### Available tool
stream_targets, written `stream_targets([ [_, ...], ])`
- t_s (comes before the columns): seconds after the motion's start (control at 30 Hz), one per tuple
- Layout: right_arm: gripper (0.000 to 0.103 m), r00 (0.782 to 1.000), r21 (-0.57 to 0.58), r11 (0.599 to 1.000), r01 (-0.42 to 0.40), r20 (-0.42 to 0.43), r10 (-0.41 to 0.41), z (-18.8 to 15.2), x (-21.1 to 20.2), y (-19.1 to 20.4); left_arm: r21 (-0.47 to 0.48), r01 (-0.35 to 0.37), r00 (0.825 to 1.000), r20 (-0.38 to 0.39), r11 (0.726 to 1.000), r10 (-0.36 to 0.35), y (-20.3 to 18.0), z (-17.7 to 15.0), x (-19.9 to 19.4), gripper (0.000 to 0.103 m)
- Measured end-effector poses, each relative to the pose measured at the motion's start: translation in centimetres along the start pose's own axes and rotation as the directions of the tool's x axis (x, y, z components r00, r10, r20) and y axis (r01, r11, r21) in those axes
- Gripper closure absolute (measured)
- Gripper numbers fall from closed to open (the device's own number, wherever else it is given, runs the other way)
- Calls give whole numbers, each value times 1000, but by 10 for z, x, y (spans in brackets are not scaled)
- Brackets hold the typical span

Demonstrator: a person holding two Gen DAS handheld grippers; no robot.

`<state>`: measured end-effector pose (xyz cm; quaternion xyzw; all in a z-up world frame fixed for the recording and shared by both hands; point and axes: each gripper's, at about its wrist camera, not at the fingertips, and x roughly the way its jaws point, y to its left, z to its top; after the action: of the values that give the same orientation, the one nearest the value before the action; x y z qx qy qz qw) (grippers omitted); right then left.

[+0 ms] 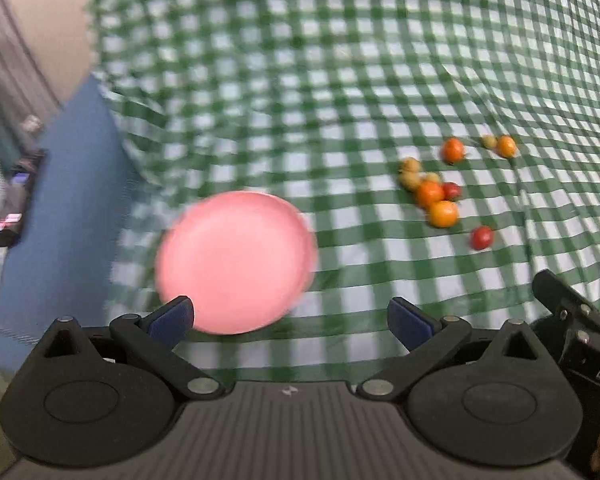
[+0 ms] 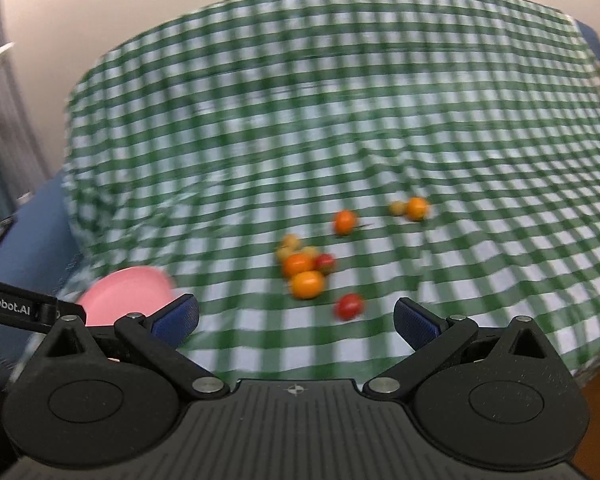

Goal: Organize fruits
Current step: 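Grasp a tangerine with the left tool while the right tool grasps a red tomato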

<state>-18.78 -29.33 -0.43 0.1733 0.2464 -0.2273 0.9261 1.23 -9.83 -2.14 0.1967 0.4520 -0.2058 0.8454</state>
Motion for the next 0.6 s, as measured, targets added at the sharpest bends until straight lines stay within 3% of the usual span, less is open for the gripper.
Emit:
stream_targets([
  [0.23,1,987,-6,998,67,-142,-68,-3,75,-44,5,64,996,-65,998,-64,-52,51,71,0],
  [0.33,1,968,17,998,66,-245,-59,-4,120,-59,27,71,995,-79,997,-68,-72,73,102,0],
  [0.5,2,947,84,995,61,-319,-31,-11,184,-73,1,106,989,-107,994,-106,-89,108,146,0],
  [0.6,26,941,48,996,78,-333,-58,-19,211,-69,-33,130,981,-142,991,-133,-101,126,174,0],
])
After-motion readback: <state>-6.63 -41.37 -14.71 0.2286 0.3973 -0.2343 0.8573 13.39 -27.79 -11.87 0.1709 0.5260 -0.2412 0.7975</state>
